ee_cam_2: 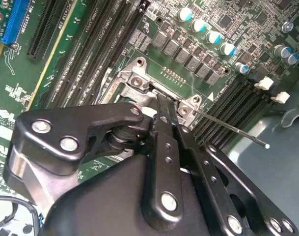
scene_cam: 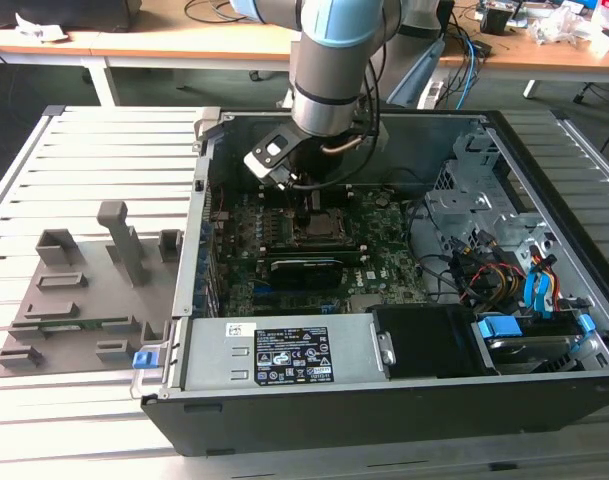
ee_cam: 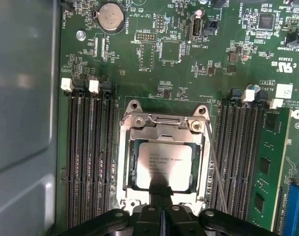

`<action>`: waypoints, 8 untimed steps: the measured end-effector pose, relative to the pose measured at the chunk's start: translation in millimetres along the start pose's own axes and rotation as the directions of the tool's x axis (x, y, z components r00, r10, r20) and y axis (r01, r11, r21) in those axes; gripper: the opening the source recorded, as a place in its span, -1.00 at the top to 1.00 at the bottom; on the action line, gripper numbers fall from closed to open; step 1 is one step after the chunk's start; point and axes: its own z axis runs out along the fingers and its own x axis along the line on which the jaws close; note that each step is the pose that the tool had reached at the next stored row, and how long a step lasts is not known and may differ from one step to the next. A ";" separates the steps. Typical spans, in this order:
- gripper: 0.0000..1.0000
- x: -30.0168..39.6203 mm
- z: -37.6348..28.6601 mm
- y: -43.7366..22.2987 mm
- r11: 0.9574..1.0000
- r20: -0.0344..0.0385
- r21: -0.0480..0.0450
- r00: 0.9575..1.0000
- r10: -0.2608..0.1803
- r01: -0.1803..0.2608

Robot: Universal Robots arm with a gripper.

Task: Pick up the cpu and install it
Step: 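Close the cpu cover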

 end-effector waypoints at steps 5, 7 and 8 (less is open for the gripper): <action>0.79 -0.1 0.8 2.7 1.000 0.004 0.000 1.000 0.001 -0.001; 0.79 -0.5 0.5 8.2 1.000 0.014 0.001 1.000 0.001 -0.001; 0.79 -0.6 0.4 9.8 1.000 0.015 0.001 1.000 0.001 -0.001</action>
